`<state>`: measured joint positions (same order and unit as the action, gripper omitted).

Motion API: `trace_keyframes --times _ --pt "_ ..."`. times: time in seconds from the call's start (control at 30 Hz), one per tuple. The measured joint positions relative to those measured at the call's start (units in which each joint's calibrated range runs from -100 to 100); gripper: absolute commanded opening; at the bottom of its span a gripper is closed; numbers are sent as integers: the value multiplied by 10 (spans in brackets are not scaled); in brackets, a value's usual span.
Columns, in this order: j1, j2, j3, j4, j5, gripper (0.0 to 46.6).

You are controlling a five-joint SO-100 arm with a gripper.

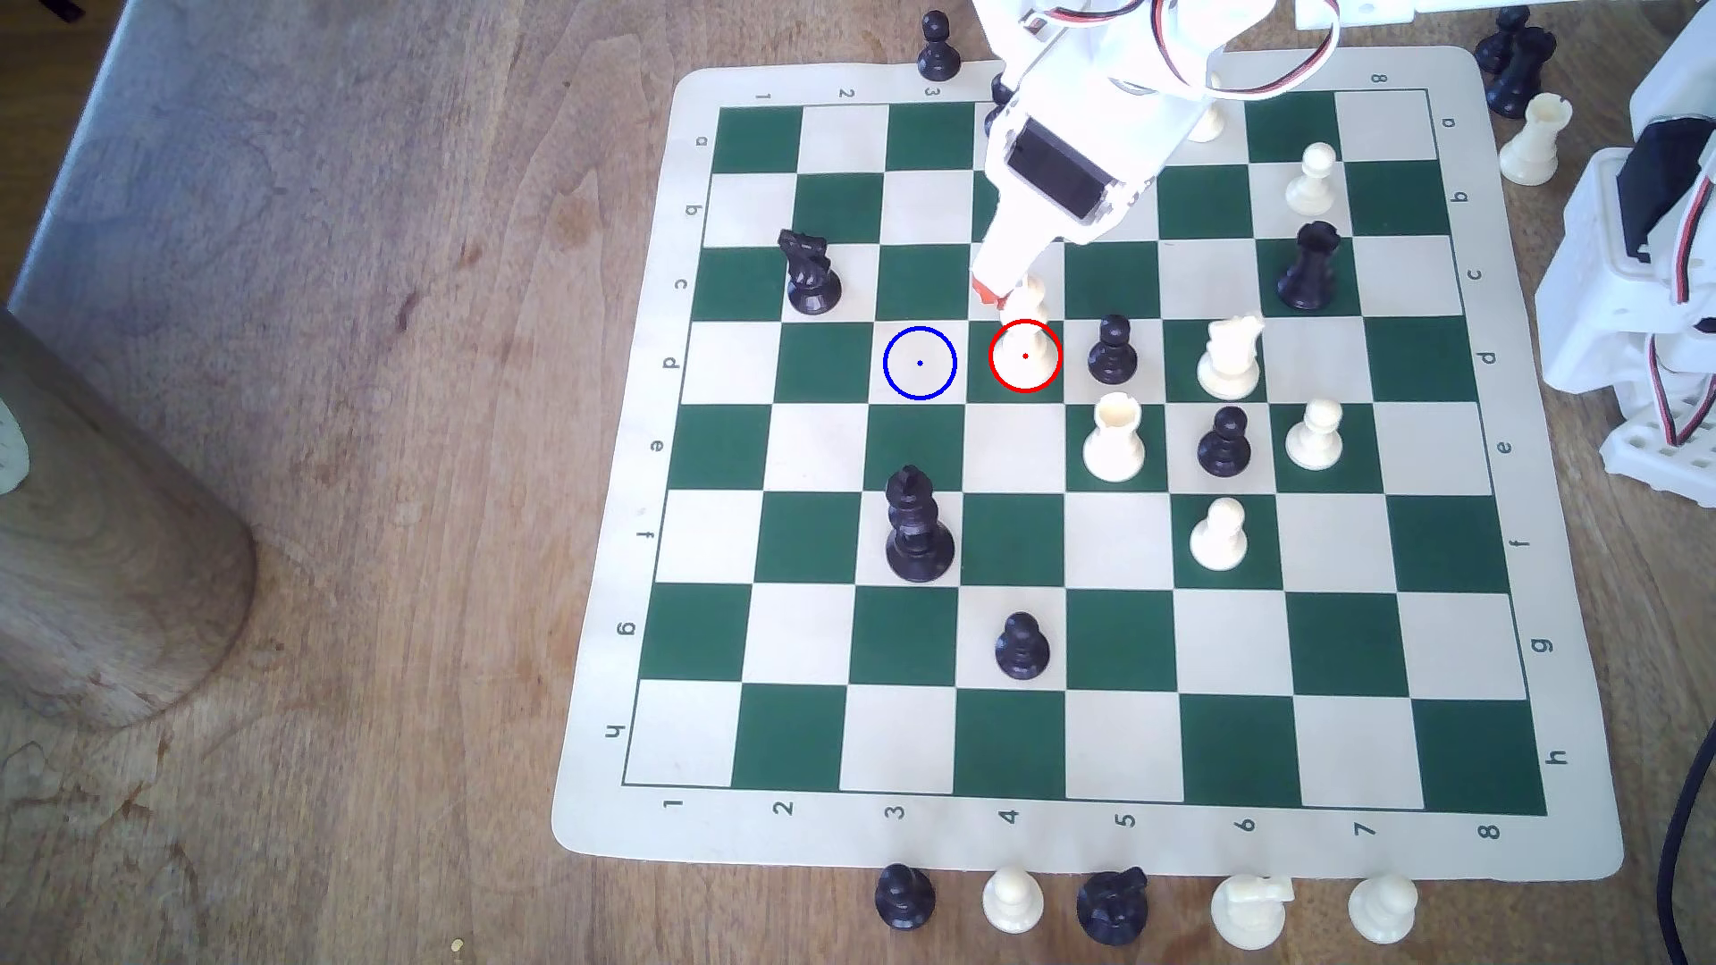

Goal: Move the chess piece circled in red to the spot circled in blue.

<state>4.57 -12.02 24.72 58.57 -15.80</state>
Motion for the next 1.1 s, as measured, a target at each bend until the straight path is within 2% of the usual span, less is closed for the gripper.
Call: trace_keyframes --times 0.33,0.7,0.83,1.1 --pt "-18 32 0 -2 0 153" --pt "-18 54 0 -23 0 138" --pt "-18 65 -19 -25 0 149" --pt "-18 66 -27 -18 3 142"
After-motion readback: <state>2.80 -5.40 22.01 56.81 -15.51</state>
